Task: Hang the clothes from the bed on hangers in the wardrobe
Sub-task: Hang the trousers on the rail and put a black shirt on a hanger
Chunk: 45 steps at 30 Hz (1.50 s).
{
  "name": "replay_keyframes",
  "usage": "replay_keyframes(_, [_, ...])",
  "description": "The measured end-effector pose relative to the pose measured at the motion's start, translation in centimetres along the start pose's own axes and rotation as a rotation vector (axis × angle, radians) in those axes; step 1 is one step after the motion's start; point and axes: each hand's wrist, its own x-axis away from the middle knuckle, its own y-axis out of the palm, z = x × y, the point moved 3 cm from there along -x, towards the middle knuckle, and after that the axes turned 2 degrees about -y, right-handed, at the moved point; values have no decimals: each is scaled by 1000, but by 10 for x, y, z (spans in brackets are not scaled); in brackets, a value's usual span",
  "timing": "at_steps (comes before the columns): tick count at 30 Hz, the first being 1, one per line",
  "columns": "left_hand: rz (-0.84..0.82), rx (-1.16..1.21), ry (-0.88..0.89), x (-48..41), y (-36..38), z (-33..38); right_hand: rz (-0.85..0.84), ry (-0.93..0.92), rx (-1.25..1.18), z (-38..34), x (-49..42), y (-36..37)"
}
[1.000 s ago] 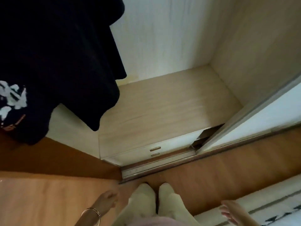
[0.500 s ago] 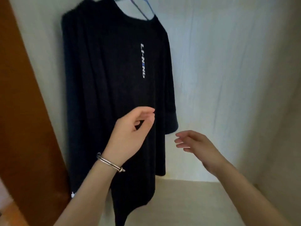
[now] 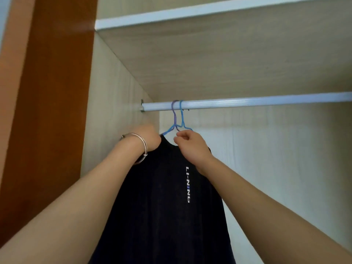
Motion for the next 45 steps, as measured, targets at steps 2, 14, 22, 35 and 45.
replay_keyframes(2, [-130, -114, -3, -17, 2, -1, 4, 56, -42, -1, -19, 6])
replay_keyframes(14, [-197, 305, -58, -44, 7, 10, 91, 263, -402, -13, -71, 6])
replay_keyframes(22, [-88, 633, -113, -24, -29, 15, 22, 85, -457, -35, -41, -20])
replay_keyframes(35, [-176, 298, -355, 187, -25, -17, -550, -64, -548, -24, 120, 10])
replay_keyframes(45, [-18, 161, -744, 401, -94, -88, -986, -386, -763, -62, 278, 67])
